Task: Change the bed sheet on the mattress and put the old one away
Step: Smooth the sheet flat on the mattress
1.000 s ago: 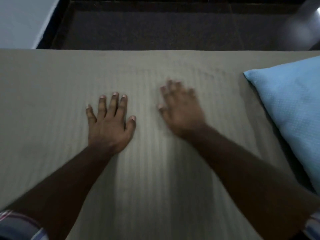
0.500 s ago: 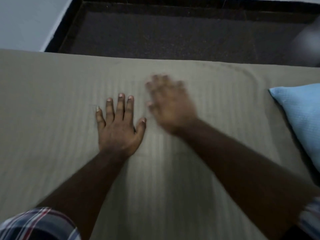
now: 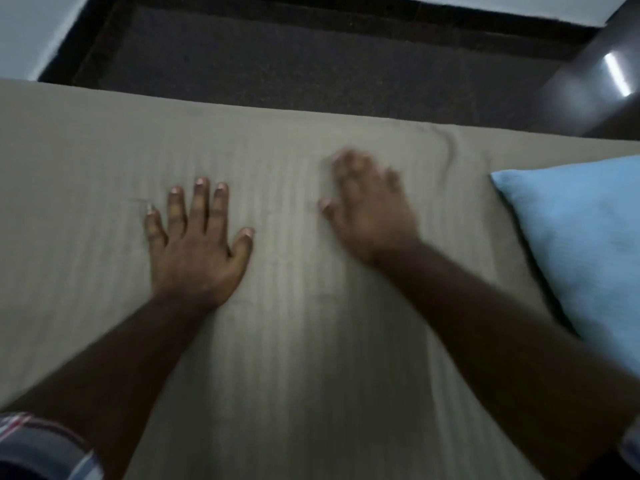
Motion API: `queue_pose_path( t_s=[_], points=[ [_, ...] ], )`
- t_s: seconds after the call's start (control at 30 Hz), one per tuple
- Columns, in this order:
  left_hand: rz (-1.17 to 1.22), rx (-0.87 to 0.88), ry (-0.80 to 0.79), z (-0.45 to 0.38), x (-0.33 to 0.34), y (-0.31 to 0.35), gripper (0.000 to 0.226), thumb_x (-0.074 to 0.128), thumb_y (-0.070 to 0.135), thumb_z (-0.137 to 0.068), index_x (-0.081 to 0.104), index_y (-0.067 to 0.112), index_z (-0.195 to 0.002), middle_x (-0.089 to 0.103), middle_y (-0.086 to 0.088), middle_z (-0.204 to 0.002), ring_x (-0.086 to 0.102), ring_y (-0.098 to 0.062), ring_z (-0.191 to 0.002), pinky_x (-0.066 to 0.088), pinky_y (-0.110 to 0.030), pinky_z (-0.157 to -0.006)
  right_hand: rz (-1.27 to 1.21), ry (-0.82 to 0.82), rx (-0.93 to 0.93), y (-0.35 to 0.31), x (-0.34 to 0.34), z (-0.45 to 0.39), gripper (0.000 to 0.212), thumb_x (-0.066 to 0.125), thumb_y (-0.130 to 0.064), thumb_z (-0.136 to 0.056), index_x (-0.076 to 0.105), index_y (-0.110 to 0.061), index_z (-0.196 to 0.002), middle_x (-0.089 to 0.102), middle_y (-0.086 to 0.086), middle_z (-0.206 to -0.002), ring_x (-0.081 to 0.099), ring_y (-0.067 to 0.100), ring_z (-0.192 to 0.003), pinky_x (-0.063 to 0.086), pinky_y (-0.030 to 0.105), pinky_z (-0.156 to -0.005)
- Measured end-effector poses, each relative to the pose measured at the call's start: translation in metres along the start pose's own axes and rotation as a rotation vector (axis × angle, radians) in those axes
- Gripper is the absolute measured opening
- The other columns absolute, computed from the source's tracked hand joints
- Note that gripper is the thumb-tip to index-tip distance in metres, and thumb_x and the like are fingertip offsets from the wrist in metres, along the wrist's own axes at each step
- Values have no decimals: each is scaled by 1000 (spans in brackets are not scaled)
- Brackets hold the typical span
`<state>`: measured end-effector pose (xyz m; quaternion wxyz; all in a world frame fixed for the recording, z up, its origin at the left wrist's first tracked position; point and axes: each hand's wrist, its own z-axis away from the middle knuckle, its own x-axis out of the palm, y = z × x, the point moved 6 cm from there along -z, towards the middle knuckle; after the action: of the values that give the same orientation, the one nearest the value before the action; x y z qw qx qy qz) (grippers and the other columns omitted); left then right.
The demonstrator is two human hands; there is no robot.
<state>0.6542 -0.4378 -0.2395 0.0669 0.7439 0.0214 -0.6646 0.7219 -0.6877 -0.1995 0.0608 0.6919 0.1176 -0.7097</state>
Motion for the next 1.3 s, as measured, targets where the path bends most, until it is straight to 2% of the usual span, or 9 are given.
queue_pose_path(
  t_s=[0.23, 0.33, 0.53, 0.73, 0.83, 0.93, 1.03, 1.13, 1.3],
  points=[
    [-57, -3, -121, -5, -1, -1, 77, 17, 68, -96, 8, 27, -160, 10, -5, -169, 11, -40, -153, 6, -66, -118, -15, 46, 373, 140, -2, 96, 77, 19, -60, -98, 29, -11, -157, 27, 12, -163, 24, 30, -151, 20, 47, -123],
    [-50, -129, -63, 14, -24, 17, 71, 21, 57, -99, 18, 20, -159, 19, -15, -165, 21, -44, -149, 16, -70, -114, -189, -11, 247, 126, -16, 141, 75, 32, -50, -98, 21, -7, -158, 25, 14, -164, 21, 29, -152, 15, 36, -123],
    [383, 213, -77, 149, -46, 206, 68, 35, 44, -97, 45, 0, -147, 45, -25, -150, 39, -47, -141, 30, -65, -113, -534, 269, 292, 167, -127, 232, 77, 69, -30, -93, 29, -19, -157, 40, -2, -158, 38, 14, -143, 28, 25, -117],
    [1239, -111, -499, 239, -87, 390, 44, 56, 47, -98, 59, 19, -132, 66, 11, -122, 58, 7, -109, 38, -7, -97, -328, 337, 774, 369, -211, 342, 85, 59, -60, -82, 43, -10, -149, 51, 18, -147, 47, 34, -135, 34, 42, -117],
    [1612, -362, -794, 253, -89, 432, 53, 70, 53, -86, 60, 26, -130, 71, 9, -121, 66, -7, -114, 51, -31, -101, -477, 321, 1011, 436, -206, 393, 91, 59, -79, -75, 51, -12, -136, 58, 16, -137, 55, 34, -127, 48, 43, -104],
    [1706, -453, -921, 251, -104, 447, 42, 73, 38, -91, 64, 24, -130, 73, 2, -121, 70, -20, -111, 54, -49, -99, -1323, 493, 1191, 427, -167, 413, 75, 76, -64, -75, 60, -19, -133, 68, 7, -129, 64, 30, -119, 59, 33, -79],
    [1716, -423, -984, 258, -122, 455, 38, 72, 19, -93, 64, 21, -130, 72, -1, -122, 70, -23, -111, 54, -50, -98, -1943, 482, 983, 373, -134, 382, 86, 89, -58, -64, 56, -31, -138, 68, -1, -130, 66, 27, -118, 53, 54, -96],
    [1694, -427, -1090, 282, -136, 448, 46, 73, 23, -91, 58, 29, -135, 71, 2, -125, 69, -23, -114, 57, -44, -91, -1847, 734, 861, 362, -141, 365, 83, 90, -18, -69, 51, -23, -142, 66, 3, -132, 65, 28, -119, 51, 57, -100],
    [1936, -644, -1232, 304, -159, 398, 63, 55, 62, -92, 58, 20, -138, 64, -8, -136, 60, -31, -127, 43, -56, -109, -1980, 508, 537, 317, -173, 330, 69, 68, 10, -80, 52, -16, -142, 60, 12, -140, 60, 34, -125, 51, 55, -100]
  ],
)
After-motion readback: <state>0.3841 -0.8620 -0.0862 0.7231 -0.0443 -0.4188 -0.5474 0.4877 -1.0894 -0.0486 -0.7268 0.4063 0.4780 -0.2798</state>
